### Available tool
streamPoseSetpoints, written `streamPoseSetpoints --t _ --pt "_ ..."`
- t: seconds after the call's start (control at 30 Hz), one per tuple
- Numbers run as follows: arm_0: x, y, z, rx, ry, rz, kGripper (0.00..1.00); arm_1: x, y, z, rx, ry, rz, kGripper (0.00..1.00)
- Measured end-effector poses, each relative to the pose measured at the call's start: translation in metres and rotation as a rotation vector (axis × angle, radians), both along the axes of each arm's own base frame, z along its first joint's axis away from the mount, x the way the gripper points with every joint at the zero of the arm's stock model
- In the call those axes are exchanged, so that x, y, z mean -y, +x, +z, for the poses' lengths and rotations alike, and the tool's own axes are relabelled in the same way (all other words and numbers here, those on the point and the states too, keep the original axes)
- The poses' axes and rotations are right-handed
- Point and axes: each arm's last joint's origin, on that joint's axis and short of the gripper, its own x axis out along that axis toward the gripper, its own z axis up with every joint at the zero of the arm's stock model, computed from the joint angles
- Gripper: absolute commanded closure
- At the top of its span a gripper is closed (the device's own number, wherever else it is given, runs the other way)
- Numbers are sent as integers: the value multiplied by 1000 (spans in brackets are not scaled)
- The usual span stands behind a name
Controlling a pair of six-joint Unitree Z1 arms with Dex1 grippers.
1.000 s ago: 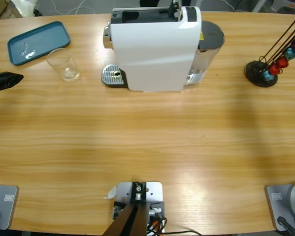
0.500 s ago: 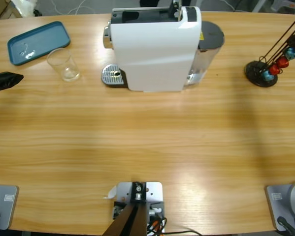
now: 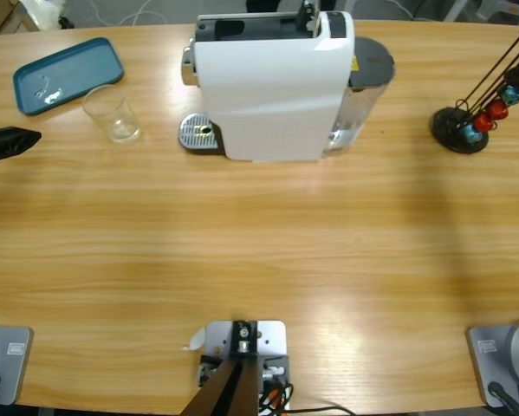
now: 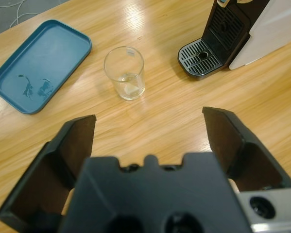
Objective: Pour coffee
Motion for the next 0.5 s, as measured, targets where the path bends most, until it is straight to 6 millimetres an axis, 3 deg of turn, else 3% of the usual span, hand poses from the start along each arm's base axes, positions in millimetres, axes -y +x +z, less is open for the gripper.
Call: streamPoseSetpoints --t 0.13,0.5 --pt "0 0 0 0 0 0 55 0 1 -1 -3 -1 -2 1000" --pt "0 0 0 1 -1 0 55 0 1 -1 -3 -1 -3 1000"
